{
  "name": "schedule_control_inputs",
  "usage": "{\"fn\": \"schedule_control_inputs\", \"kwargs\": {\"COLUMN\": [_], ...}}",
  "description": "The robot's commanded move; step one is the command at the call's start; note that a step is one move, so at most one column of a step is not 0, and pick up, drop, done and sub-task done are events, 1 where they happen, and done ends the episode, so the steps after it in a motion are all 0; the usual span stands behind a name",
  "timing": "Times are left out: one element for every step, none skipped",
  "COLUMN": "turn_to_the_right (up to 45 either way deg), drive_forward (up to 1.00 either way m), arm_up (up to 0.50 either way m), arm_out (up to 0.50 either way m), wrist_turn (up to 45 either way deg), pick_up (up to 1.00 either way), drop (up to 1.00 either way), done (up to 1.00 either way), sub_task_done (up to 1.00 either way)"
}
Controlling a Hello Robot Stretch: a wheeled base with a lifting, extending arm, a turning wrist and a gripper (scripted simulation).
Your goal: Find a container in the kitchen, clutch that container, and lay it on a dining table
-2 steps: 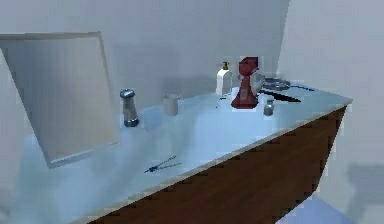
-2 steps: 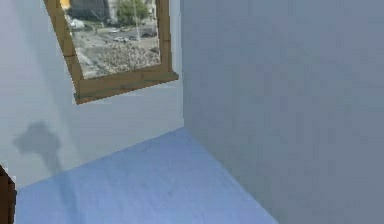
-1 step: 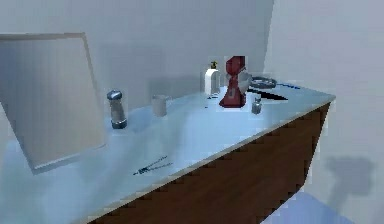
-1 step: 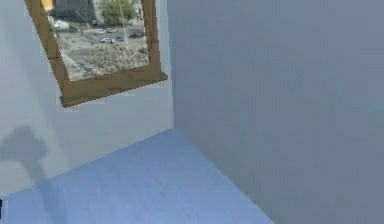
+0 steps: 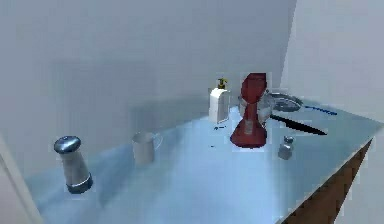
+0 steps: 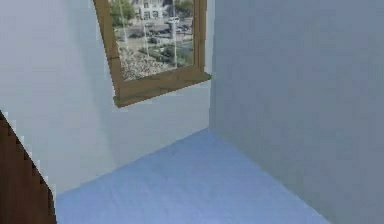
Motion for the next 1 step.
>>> {"fn": "schedule_control_inputs", "kwargs": {"turn_to_the_right": [-45.0], "drive_forward": [0.00], "arm_up": [0.00], "arm_out": [0.00], "wrist_turn": [0.0], "pick_up": [0.00], "drop": [0.00], "done": [0.00], "sub_task_done": [0.00]}}
